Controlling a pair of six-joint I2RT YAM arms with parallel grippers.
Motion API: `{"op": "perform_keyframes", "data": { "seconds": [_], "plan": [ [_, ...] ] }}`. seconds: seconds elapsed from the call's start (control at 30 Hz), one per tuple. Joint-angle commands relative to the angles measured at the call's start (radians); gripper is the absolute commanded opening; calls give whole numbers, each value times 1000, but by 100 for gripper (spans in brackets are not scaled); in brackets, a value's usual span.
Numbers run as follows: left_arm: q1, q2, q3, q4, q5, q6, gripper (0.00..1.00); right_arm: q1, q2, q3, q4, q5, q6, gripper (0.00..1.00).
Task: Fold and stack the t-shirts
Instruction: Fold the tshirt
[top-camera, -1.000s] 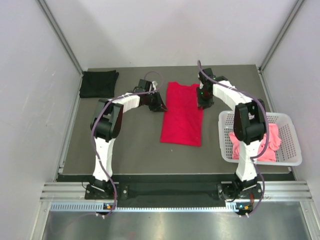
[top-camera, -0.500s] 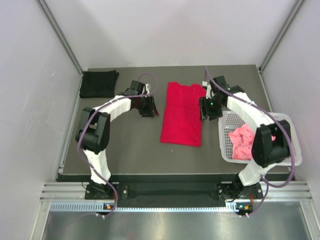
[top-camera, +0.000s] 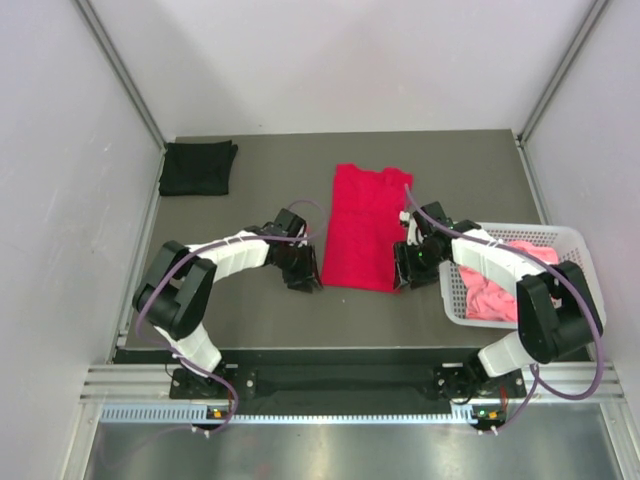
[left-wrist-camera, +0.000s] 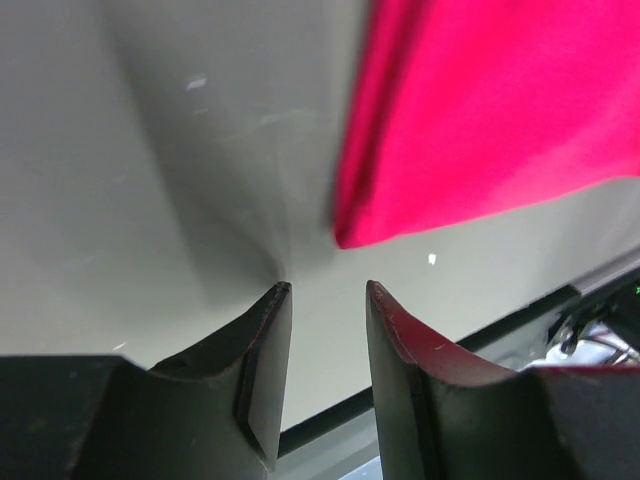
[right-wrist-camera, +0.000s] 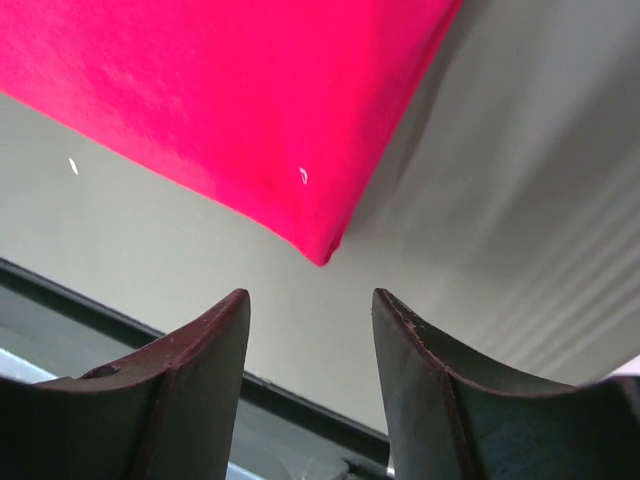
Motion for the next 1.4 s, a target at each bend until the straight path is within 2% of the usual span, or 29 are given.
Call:
{"op": "perform_keyframes", "data": {
  "seconds": [0.0, 0.17, 0.57, 0.63, 0.7, 0.73, 0.8, 0.83, 0.97, 1.17, 1.37],
  "plan": [
    [7, -12, -11, 87, -43, -91, 41, 4, -49, -7, 92, 11, 30, 52],
    [7, 24, 17, 81, -100, -159, 41, 6, -61, -6, 81, 11, 21, 51],
    [-6, 107, 41, 84, -88, -240, 41, 4, -64, -4, 66, 12, 2, 50],
    [-5, 110, 40, 81, -86, -237, 39, 4, -63, -6, 66, 17, 2, 50],
    [-5, 112, 37, 74, -74, -225, 29, 6, -60, -6, 66, 18, 2, 50],
    [-5, 110, 35, 70, -77, -213, 24, 6, -55, -7, 66, 18, 4, 50],
    [-3, 103, 27, 60, -91, -202, 4, 7, -54, -10, 67, 18, 8, 50],
    [-2, 97, 14, 57, -98, -196, 0, 10, -54, -15, 72, 18, 11, 50],
    [13, 41, -29, 49, -120, -184, 0, 30, -46, -38, 99, 18, 33, 48],
    [13, -43, -123, 54, -134, -183, 0, 84, -11, -61, 124, 23, 57, 41],
    [13, -77, -161, 75, -121, -194, 0, 107, 6, -112, 188, -3, 97, 42]
  ]
}}
